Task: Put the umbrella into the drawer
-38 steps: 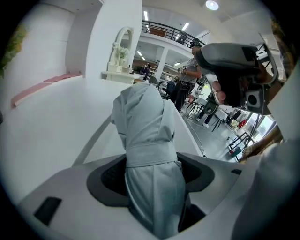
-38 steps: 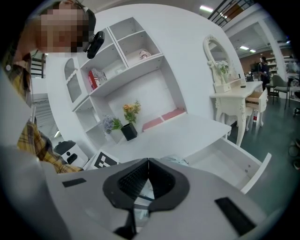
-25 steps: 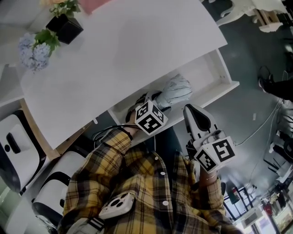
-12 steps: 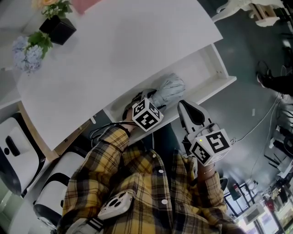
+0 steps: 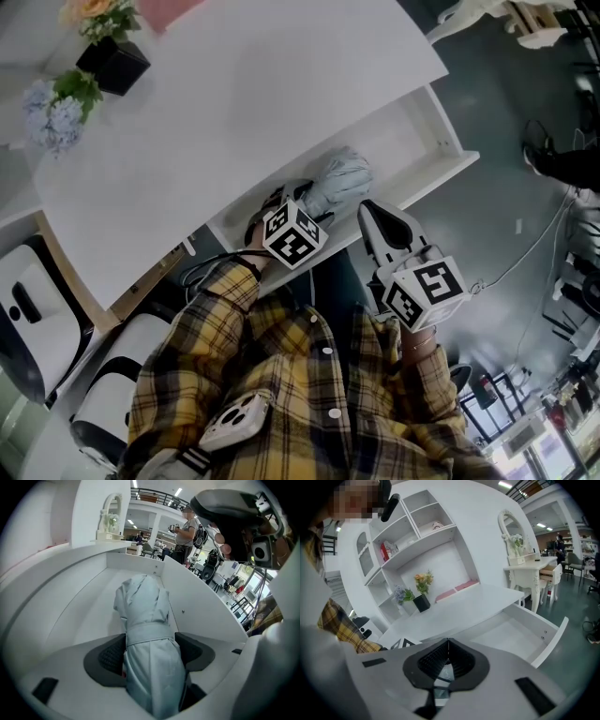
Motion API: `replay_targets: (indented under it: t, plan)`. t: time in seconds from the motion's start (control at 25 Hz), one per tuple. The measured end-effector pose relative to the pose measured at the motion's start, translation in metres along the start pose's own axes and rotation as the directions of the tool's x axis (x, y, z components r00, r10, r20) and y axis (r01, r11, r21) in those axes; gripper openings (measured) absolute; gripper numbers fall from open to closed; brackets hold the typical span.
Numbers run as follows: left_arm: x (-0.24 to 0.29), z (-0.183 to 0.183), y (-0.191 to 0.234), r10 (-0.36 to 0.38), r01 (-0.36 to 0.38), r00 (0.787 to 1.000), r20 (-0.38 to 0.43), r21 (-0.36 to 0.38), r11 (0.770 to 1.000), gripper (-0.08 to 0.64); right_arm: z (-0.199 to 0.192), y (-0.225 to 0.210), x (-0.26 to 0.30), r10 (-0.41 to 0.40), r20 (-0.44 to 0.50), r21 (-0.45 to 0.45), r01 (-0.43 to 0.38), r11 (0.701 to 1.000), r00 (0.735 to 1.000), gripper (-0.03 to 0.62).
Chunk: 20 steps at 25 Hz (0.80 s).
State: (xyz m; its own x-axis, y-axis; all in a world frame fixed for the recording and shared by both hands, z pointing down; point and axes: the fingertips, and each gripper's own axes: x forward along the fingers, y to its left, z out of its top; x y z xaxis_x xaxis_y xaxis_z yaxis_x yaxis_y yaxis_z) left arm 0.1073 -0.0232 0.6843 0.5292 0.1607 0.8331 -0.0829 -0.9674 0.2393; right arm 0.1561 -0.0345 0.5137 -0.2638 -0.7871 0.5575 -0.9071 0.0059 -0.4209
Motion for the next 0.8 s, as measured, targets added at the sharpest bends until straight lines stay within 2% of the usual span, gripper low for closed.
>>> replay_targets:
  t: [0.28,0.6,0.8]
  plan:
    - [-0.01,0.003,0.001,0.069,-0.069,0.998,0.009,0.039,0.997,0.336,0.003,0.003,-0.005,0.022,0.004,-0.004,-0.022,1.0,1.0,0.017]
    - [-0.036,0.003,0.003,0.122,-0.122,0.992,0.005,0.026,0.992,0.336,0.016,0.015,-0.007,0.059,0.012,-0.042,-0.059,0.997,0.998,0.017]
    - [-0.062,0.014,0.007,0.157,-0.158,0.986,0.053,-0.001,0.988,0.336,0.028,0.022,-0.012,0.072,0.018,-0.076,-0.07,0.995,0.997,0.017]
